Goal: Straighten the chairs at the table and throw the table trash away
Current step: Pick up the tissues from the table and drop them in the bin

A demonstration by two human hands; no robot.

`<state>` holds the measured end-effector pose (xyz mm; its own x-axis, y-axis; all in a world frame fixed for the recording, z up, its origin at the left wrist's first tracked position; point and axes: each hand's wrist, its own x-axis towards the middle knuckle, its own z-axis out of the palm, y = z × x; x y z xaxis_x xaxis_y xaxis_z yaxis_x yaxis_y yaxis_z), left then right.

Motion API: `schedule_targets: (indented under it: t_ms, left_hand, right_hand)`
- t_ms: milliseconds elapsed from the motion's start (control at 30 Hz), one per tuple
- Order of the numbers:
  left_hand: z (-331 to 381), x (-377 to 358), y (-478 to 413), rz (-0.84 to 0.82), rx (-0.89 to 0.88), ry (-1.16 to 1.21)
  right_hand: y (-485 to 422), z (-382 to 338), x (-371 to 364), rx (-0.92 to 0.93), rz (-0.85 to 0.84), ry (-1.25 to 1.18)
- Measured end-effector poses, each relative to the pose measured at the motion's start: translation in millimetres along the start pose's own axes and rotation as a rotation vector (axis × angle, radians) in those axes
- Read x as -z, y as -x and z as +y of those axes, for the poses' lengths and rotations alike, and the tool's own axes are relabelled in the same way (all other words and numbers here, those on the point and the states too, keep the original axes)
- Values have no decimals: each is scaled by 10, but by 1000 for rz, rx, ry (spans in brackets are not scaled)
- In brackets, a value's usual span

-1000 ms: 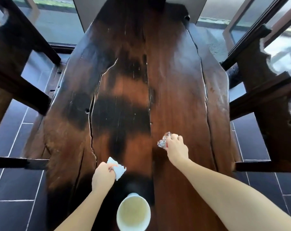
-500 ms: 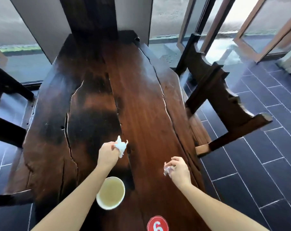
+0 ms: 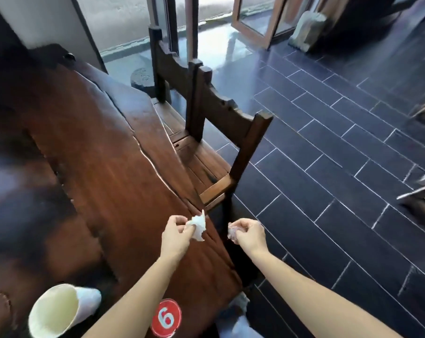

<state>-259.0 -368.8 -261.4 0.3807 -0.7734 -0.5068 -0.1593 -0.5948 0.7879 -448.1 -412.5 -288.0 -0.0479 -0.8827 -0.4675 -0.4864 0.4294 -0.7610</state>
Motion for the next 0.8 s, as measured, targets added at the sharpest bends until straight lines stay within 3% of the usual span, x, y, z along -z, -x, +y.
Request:
schedule_targets:
  t_ms: [100, 267, 533, 667, 800]
  left_hand:
    - [-55, -467, 90, -138, 20, -85]
    - [-248, -1222, 216, -232, 136, -88]
    - [-742, -2386, -58, -104, 513, 102]
    - [-922, -2804, -279, 17, 546, 50]
    - [-1276, -3135, -743, -21, 543, -86]
  right_hand:
    - [5, 275, 257, -50, 116, -66]
    - [-85, 816, 507, -203, 122, -160]
    - [-467, 1620, 624, -438, 42, -260]
    - [-795, 2004, 506, -638, 14, -435]
    - [-1152, 2519, 213, -788, 9, -475]
